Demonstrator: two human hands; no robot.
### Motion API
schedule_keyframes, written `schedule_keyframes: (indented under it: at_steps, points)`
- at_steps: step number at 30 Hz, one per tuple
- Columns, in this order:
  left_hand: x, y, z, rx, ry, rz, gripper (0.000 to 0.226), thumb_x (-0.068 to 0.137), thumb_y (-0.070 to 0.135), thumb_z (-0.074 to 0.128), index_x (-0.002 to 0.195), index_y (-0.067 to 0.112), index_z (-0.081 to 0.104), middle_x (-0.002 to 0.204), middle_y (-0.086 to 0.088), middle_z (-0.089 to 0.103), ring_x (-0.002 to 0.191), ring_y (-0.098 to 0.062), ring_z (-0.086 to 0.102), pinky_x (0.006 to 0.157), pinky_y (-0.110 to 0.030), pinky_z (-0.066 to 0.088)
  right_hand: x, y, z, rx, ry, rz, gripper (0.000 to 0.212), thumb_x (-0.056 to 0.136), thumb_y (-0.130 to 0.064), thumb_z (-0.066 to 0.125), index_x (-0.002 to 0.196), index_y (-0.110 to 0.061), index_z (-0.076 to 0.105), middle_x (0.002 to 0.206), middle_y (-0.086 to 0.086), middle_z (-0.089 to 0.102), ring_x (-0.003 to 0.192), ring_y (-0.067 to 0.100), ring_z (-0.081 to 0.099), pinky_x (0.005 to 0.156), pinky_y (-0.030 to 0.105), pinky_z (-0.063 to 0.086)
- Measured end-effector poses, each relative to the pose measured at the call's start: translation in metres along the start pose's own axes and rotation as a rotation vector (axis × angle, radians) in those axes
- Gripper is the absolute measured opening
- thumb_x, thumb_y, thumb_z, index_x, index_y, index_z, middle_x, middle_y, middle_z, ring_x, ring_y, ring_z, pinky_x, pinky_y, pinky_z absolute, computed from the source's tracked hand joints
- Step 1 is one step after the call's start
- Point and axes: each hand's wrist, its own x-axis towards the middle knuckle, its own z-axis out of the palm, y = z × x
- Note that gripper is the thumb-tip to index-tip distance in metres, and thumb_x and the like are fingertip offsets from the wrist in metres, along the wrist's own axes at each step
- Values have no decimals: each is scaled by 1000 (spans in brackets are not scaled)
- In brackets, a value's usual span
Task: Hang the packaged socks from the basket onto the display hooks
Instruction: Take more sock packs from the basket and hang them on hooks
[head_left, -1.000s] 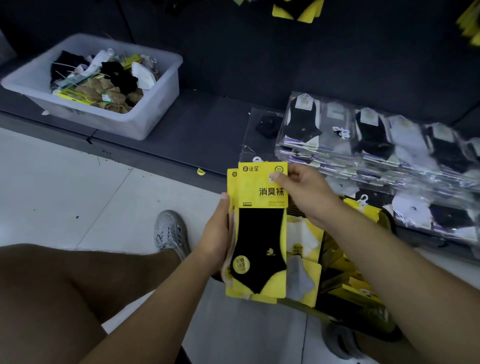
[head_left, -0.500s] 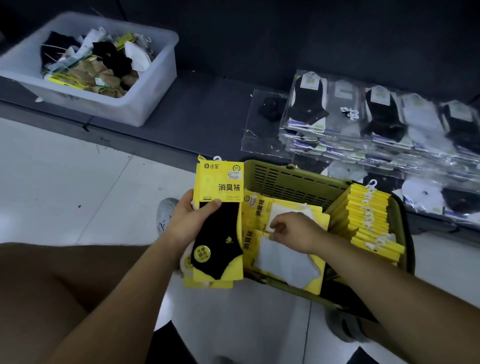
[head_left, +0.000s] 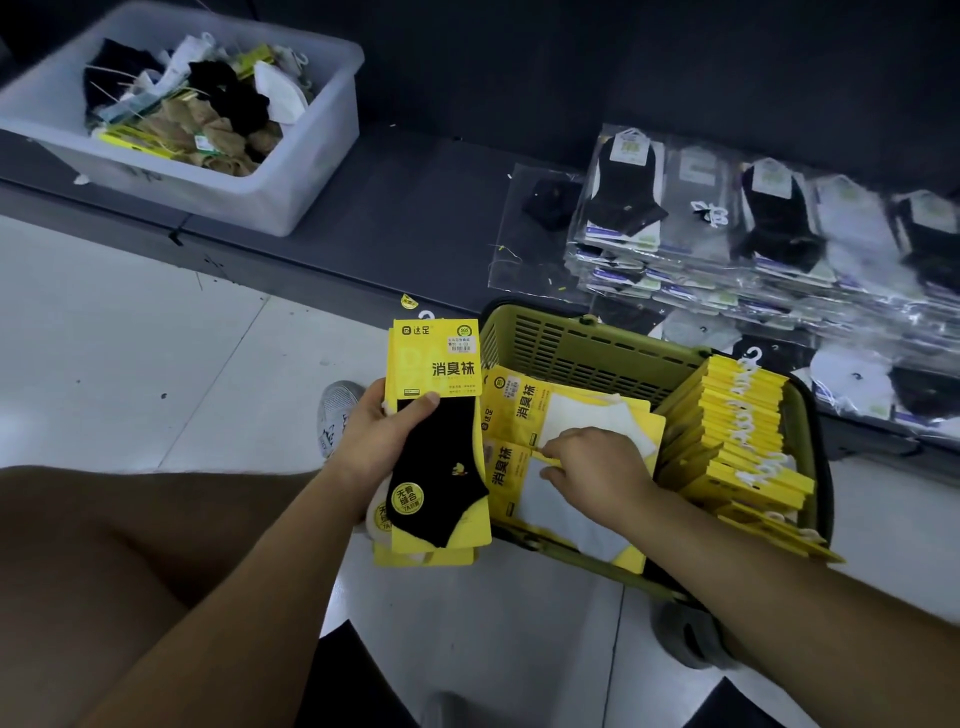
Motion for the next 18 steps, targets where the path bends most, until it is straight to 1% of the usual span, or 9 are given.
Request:
schedule_keyframes:
  at_steps: [2,3,5,7,9,11,14,16,18]
  points:
    - [-1,1,1,5,11,3,34,96,28,78,128,26,66,115,-2,81,105,-29,80,102,-57,58,-2,-3,2,-26,29,21,29,97,-43,56,114,-24,70,110,-2,68,104,24,64,76,33,52]
    - [-1,2,1,8,17,7,34,96,28,78,127,26,66,115,-1,82,104,-28,80,102,-56,59,-3,-3,3,33,41,45,28,96,-42,59,114,-24,70,109,-2,69,102,23,64,75,32,51]
    - [-2,2,2,5,19,11,33,96,28,78,127,26,66,115,-1,81,104,-28,80,102,-56,59,-1,1,-2,329,2,128,25,91,-35,70,111,-21,71,104,-3,69,95,17,63,73,28,47]
    - [-3,3,1,-7,12,8,34,96,28,77,128,26,66,117,-2,81,107,-29,79,103,-57,58,4,10,-16,586,-131,188,20,89,-26,75,105,-15,74,94,-2,70,83,12,63,71,24,46]
    - [-3,3,1,-15,10,2,36,96,29,77,129,26,64,119,-3,80,109,-31,78,104,-58,57,10,25,-34,635,-176,204,12,91,-21,73,97,-12,75,88,1,72,78,14,64,67,24,45]
    - [-4,4,2,-14,19,3,37,96,29,78,131,25,63,120,-4,80,110,-31,78,104,-58,57,13,41,-56,690,-108,275,5,94,-21,68,94,-17,71,84,-3,70,76,12,62,63,24,44]
    - [-5,3,7,-24,24,4,41,97,30,78,133,22,61,122,-6,79,110,-32,77,104,-58,57,12,54,-89,996,40,407,12,97,-17,62,87,-17,68,75,-7,71,65,9,65,56,20,47]
    - [-6,1,12,-11,19,5,42,98,32,77,134,20,60,122,-6,79,108,-30,78,102,-57,59,12,49,-105,1210,117,461,14,98,-13,60,85,-15,67,78,1,72,66,16,66,60,25,50]
    - [-6,1,18,15,22,22,43,98,38,75,134,19,60,122,-5,79,105,-25,79,99,-52,61,14,33,-111,1392,130,488,13,96,-10,60,85,-13,66,80,7,70,67,20,64,60,27,51]
